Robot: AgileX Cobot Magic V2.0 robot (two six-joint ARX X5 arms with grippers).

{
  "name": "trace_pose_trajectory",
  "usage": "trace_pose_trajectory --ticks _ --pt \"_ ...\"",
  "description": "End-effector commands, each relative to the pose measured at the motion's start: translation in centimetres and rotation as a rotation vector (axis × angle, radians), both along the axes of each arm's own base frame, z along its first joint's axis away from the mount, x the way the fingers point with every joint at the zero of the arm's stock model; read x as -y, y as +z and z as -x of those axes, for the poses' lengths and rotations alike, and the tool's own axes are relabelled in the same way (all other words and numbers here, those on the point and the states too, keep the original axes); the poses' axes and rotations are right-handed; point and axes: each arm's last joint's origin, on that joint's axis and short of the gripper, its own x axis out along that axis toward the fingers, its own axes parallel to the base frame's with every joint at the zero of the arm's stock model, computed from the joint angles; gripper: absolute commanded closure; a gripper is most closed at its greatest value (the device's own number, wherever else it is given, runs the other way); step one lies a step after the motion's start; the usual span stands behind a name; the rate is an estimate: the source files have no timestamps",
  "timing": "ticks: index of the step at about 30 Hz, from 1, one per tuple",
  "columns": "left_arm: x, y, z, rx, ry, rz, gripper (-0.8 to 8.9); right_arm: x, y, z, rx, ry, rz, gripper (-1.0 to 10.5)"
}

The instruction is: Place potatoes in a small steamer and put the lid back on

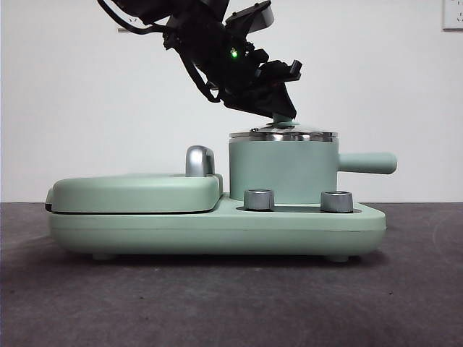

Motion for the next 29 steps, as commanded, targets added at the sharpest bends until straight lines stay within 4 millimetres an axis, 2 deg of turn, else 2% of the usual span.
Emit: trace_pose_trajectory --ticks 1,27,29 --pt "0.57 0.05 -0.30 0.025 -0.007 -0.013 8.05 -0.05 0.18 -0.02 0.012 0.004 0.000 6.9" --pt "0.54 -0.17 -0.57 -0.017 -0.045 0.046 8.06 -0.05 -0.04 0.06 -0.012 0.013 0.005 6.9" --pt "0.55 -0.15 -0.58 -0.015 -0.045 0.048 7.74 -0.04 -0.04 0.07 -0.014 0.012 0.002 6.9"
